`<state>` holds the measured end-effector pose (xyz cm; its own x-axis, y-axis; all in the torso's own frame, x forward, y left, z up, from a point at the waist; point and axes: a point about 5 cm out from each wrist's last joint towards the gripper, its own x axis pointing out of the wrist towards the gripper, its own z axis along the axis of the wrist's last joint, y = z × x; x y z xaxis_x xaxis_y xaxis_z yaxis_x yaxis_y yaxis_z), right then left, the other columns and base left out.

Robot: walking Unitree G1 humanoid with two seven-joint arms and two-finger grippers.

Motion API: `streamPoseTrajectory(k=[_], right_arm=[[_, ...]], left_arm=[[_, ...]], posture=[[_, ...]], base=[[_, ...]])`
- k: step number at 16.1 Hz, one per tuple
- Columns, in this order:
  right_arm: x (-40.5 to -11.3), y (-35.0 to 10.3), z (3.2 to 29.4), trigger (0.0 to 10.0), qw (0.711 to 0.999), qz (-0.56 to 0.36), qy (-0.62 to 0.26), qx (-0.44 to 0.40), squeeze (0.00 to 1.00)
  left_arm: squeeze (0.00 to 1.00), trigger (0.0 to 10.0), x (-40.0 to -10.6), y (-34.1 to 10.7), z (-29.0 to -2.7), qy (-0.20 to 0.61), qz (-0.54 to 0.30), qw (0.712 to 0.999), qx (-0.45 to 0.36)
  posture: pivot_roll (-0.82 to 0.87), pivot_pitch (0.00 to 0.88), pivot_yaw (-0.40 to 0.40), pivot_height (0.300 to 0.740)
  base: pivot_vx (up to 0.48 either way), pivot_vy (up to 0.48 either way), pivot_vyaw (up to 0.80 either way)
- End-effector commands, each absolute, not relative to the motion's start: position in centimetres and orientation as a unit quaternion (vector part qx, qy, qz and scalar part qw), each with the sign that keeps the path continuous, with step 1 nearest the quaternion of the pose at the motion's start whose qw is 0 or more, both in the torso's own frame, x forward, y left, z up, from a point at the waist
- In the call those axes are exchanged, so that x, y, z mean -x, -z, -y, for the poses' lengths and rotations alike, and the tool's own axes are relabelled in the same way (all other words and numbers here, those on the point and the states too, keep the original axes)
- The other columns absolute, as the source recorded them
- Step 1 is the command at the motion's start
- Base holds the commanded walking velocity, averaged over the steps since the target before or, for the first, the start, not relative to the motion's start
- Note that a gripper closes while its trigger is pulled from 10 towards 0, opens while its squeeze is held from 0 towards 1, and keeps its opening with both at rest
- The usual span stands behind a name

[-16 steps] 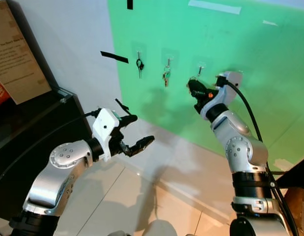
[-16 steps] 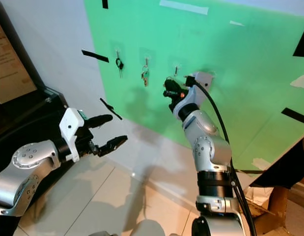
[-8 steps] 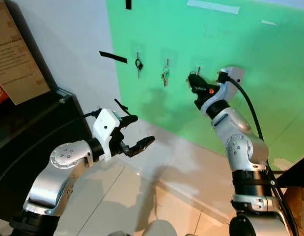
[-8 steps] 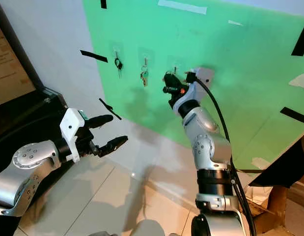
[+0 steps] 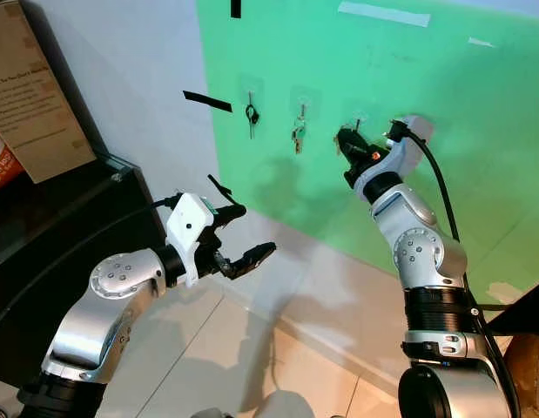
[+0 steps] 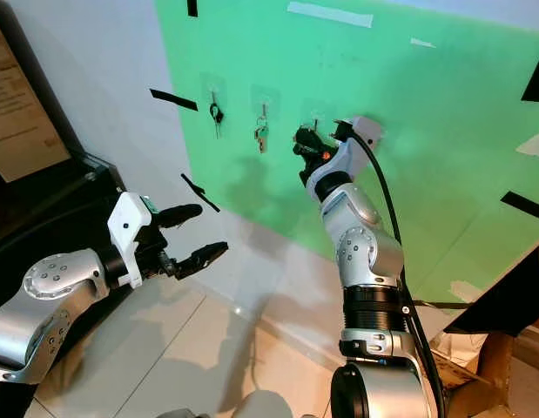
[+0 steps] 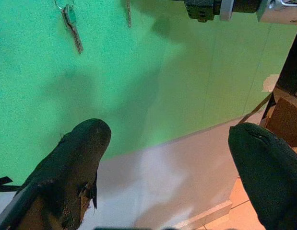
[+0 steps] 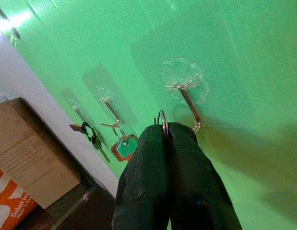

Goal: Hang keys on a hook

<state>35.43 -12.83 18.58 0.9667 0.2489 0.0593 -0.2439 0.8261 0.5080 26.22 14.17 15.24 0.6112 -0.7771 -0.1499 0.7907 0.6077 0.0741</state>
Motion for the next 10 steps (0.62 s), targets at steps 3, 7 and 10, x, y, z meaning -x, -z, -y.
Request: streamPoseTrajectory(k=[3, 7, 10], right_arm=[[-35.7, -18.7, 14.1, 10.0, 0.957, 0.000, -0.097, -0.273, 0.00], [-35.7, -17.0, 15.3, 10.0, 0.955, -0.038, -0.051, -0.290, 0.00], [-35.8, -16.4, 15.5, 10.0, 0.958, -0.050, -0.040, -0.278, 0.00]], left_arm=[[0.00, 10.0, -26.1, -15.8, -14.1, 0.444, -0.045, 0.892, -0.071], [0.00, 10.0, -26.2, -15.7, -14.0, 0.447, -0.047, 0.890, -0.070], [0.00, 10.0, -26.2, -15.7, -14.0, 0.448, -0.048, 0.890, -0.071]], posture=[[-0.04, 0.000, 0.018, 0.740], [-0.04, 0.000, 0.022, 0.740], [-0.04, 0.000, 0.025, 0.740]], base=[[0.000, 0.000, 0.00], [0.000, 0.000, 0.00], [0.000, 0.000, 0.00]])
